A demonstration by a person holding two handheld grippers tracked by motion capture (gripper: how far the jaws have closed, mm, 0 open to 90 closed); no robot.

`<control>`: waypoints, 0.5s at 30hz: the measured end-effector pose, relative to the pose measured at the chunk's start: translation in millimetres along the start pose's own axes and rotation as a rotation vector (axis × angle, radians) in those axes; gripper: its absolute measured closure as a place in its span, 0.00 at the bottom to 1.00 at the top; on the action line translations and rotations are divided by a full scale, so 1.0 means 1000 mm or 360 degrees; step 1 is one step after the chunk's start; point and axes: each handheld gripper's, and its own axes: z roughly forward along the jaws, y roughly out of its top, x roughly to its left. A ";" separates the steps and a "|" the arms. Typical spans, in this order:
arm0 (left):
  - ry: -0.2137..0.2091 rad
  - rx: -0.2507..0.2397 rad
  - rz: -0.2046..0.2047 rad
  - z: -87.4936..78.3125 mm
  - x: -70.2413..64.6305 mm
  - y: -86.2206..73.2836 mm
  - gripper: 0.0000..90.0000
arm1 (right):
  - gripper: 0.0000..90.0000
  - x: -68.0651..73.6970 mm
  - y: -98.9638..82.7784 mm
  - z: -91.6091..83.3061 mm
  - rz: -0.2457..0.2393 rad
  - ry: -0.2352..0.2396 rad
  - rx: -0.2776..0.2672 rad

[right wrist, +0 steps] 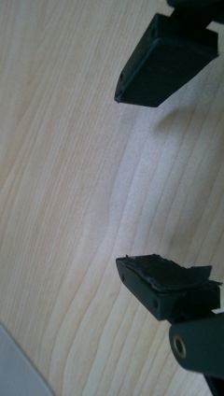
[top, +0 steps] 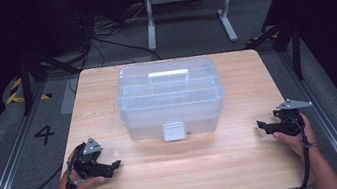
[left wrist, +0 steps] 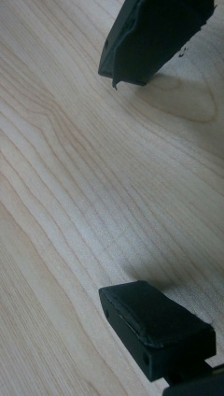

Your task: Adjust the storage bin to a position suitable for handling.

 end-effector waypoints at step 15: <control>0.0002 -0.0003 -0.0001 0.000 0.000 0.000 0.01 | 0.29 0.011 0.019 -0.030 -0.0115 0.0021 -0.0176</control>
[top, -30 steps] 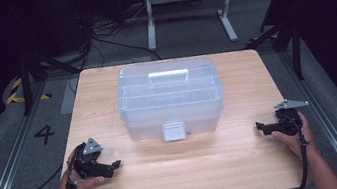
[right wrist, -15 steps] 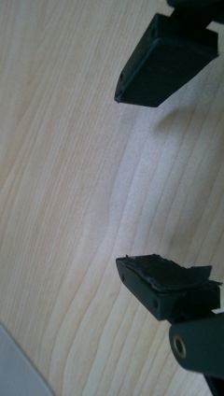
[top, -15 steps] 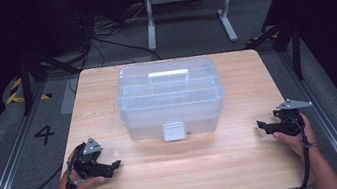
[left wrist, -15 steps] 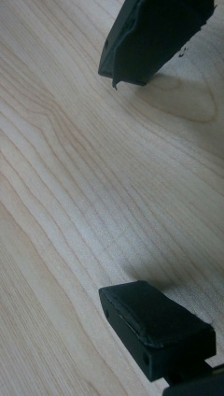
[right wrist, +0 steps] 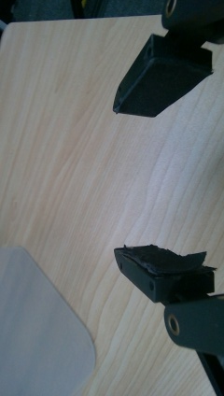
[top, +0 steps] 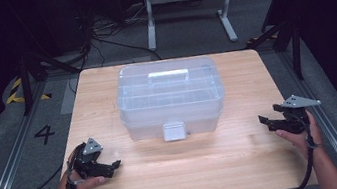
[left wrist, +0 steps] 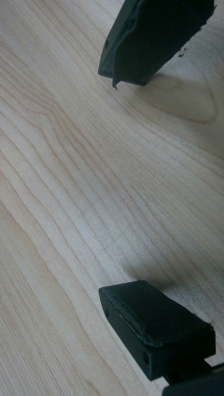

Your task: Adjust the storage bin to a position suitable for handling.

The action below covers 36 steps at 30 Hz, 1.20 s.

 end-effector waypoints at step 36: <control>0.0011 -0.0001 0.0006 0.000 0.000 0.000 0.01 | 0.29 0.027 0.083 -0.031 -0.0212 0.0002 -0.0272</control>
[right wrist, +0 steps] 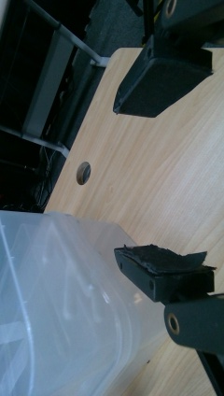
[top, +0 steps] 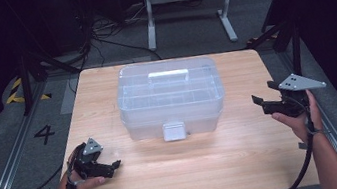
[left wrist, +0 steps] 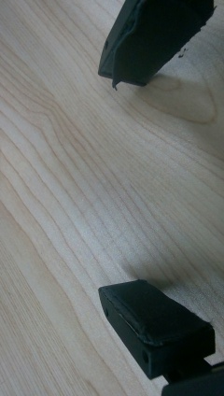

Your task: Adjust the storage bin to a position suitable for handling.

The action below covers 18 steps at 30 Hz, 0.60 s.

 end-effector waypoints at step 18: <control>0.0000 0.0000 -0.0001 0.000 0.000 0.000 0.01 | 0.29 0.021 0.059 0.016 -0.0141 0.0113 -0.0021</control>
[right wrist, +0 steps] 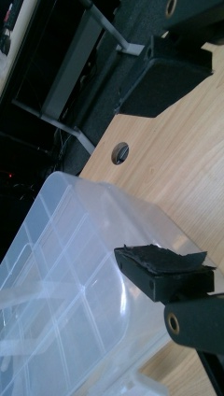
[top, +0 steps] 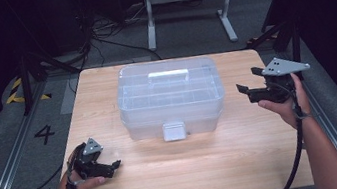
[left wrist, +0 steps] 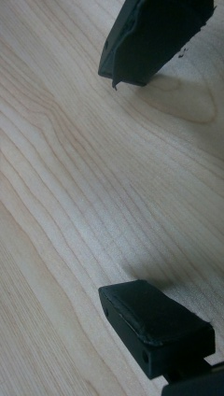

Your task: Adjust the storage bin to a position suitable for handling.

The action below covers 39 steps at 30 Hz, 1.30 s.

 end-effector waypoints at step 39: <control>-0.0003 0.0002 0.0003 0.000 0.000 0.000 0.01 | 0.31 0.032 0.054 0.063 -0.0093 0.0203 0.0042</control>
